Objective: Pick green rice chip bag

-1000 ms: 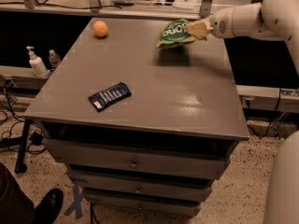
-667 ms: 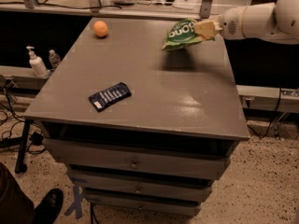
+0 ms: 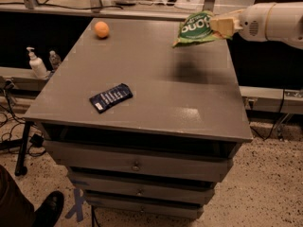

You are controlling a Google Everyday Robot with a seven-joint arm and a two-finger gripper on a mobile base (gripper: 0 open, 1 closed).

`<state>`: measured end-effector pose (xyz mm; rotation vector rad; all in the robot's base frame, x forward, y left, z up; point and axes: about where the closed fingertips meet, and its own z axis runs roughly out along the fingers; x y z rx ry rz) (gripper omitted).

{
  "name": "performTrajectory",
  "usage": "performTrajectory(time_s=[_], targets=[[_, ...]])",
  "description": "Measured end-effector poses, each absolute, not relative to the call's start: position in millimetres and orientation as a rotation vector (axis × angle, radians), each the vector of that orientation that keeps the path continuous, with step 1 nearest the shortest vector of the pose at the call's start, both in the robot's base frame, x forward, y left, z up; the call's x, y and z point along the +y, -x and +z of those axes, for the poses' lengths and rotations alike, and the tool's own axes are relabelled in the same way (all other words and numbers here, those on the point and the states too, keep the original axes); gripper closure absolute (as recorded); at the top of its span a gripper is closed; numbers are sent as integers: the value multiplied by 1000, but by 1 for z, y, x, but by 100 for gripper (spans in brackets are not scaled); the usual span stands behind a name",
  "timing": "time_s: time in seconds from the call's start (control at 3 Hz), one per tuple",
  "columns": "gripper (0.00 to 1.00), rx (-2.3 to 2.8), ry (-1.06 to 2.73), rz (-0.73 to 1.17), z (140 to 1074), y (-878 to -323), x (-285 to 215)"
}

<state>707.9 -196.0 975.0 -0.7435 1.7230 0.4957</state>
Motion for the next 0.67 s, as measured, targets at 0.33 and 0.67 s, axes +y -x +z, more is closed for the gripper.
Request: performTrajectory(time_s=[0.33, 0.67], targets=[[100, 1672, 724, 483, 993, -690, -206], [100, 1672, 724, 483, 993, -690, -206]])
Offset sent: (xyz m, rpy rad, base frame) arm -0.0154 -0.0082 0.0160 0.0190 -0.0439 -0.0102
